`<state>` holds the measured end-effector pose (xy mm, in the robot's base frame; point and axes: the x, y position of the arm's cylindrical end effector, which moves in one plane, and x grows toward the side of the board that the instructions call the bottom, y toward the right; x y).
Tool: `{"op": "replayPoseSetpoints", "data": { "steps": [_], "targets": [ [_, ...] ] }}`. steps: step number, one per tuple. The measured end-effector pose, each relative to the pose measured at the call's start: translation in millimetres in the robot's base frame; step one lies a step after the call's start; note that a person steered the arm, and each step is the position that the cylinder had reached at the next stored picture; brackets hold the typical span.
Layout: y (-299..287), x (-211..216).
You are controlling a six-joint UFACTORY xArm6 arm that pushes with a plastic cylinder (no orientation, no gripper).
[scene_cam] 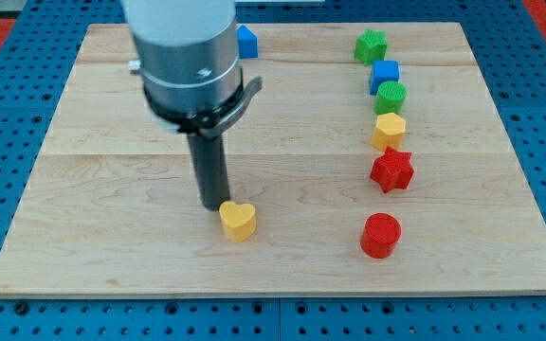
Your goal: Move yellow heart to the top of red circle
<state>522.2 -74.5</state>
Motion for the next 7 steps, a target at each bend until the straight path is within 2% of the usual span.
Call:
{"op": "replayPoseSetpoints", "data": {
  "steps": [2, 3, 4, 5, 7],
  "targets": [
    [-19.9, 41.0],
    [21.1, 40.7],
    [36.2, 30.5],
    [20.0, 30.1],
    [30.9, 12.7]
  ]
}}
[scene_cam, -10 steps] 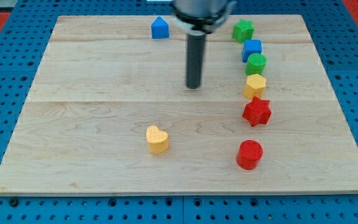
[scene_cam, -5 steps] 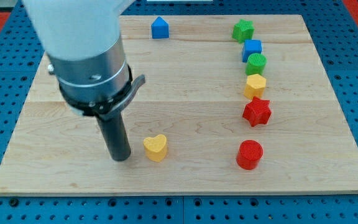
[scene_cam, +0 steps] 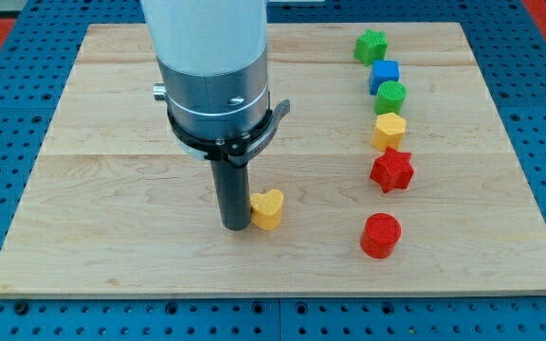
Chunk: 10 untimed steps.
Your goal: Move yellow heart to the top of red circle
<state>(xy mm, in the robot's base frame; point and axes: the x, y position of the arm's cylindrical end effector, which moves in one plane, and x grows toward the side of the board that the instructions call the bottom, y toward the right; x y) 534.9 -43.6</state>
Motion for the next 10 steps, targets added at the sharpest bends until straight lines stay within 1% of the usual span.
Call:
{"op": "replayPoseSetpoints", "data": {
  "steps": [2, 3, 4, 6, 7, 8, 9, 10],
  "targets": [
    [56.3, -2.3],
    [63.1, -2.3],
    [17.4, -2.5],
    [19.2, -17.9],
    [51.7, -18.0],
    [65.5, -22.2],
    [65.9, -35.3],
    [93.7, -35.8]
  ]
}}
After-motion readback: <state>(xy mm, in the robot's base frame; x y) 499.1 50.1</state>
